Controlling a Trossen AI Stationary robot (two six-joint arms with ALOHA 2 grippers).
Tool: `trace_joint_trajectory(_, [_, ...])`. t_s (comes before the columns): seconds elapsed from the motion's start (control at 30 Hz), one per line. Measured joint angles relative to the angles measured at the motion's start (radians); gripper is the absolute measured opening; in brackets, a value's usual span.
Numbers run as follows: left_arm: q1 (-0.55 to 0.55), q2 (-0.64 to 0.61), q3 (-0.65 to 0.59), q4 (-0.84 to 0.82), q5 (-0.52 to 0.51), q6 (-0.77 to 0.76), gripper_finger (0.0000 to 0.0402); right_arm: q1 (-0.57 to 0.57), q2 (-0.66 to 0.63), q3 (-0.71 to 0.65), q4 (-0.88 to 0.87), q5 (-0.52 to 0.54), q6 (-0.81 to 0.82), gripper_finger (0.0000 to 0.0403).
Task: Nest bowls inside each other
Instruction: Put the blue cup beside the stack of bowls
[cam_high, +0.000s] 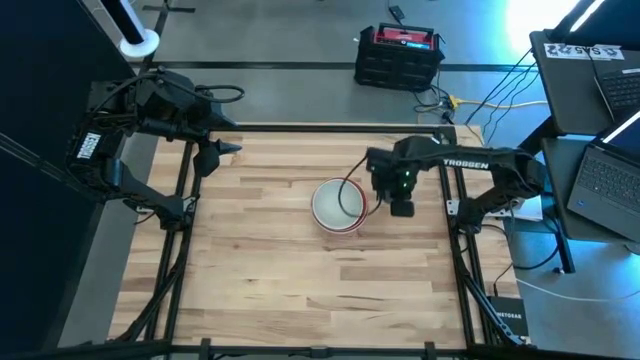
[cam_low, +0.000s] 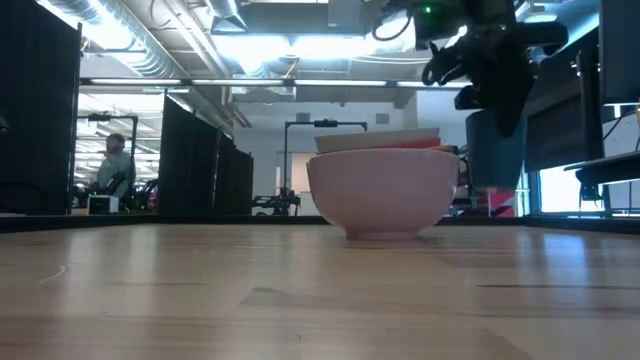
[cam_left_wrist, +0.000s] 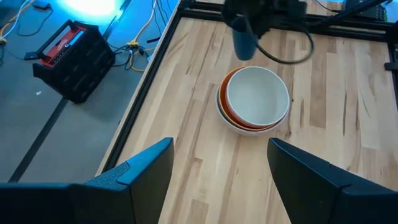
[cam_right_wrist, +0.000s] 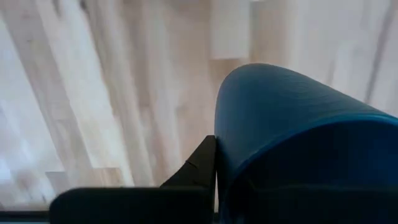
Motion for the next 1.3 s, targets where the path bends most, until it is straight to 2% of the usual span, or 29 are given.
trace_joint_trajectory(0.63, [0.0,0.0,0.0,0.0,0.0,0.016,0.0243,0.078,0.121,0.0,0.098,-0.051,0.073,0.0])
trace_joint_trajectory(1.0, [0.0,0.0,0.0,0.0,0.0,0.029,0.0243,0.078,0.123,-0.116,0.142,-0.07,0.081,0.0])
trace_joint_trajectory(1.3, [0.0,0.0,0.0,0.0,0.0,0.019,0.0243,0.078,0.122,-0.118,0.17,-0.09,0.089,0.0])
